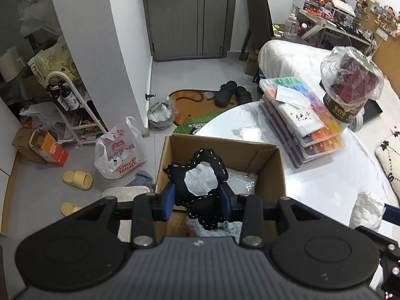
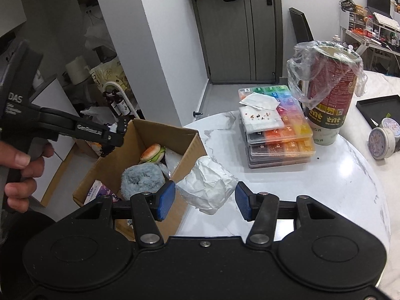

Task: Organize soft objects
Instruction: 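Carry the scrunchie with the left gripper into the box and release it while the right gripper carries the tissue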

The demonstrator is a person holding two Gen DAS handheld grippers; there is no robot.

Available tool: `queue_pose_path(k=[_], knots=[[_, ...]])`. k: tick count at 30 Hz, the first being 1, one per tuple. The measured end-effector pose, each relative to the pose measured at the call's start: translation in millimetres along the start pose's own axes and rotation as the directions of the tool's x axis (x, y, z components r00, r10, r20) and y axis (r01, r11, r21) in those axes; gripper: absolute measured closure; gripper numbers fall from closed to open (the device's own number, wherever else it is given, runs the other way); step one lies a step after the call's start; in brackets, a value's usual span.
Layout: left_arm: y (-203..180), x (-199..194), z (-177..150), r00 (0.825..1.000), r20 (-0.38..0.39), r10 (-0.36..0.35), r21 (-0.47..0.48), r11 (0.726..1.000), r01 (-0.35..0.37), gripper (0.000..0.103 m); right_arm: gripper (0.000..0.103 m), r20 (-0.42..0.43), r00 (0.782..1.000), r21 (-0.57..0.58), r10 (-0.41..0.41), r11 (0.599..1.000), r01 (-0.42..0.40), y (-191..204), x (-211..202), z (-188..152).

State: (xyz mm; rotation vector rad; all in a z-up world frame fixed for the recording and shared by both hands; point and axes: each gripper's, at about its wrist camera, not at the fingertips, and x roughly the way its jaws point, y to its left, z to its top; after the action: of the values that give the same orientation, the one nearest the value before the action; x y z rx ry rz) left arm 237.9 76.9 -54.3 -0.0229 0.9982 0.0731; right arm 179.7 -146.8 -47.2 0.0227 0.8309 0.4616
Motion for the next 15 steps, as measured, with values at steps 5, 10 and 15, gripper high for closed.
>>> queue_pose_path(k=[5, 10, 15], knots=[[6.0, 15.8, -0.7, 1.0, -0.029, 0.003, -0.009, 1.0, -0.004, 0.066, 0.051, -0.008, 1.0, -0.018, 0.006, 1.0, -0.006, 10.1, 5.3, 3.8], [16.4, 26.6, -0.1, 0.999, -0.048, -0.009, -0.032, 0.999, 0.008, 0.064, 0.051, -0.013, 1.0, -0.027, 0.015, 1.0, -0.015, 18.4, 11.3, 8.9], [22.0, 29.0, 0.8, 0.998, -0.051, -0.03, -0.046, 0.999, 0.028, 0.052, 0.051, -0.015, 0.999, -0.042, 0.035, 0.998, -0.036, 29.0, 16.5, 16.0]])
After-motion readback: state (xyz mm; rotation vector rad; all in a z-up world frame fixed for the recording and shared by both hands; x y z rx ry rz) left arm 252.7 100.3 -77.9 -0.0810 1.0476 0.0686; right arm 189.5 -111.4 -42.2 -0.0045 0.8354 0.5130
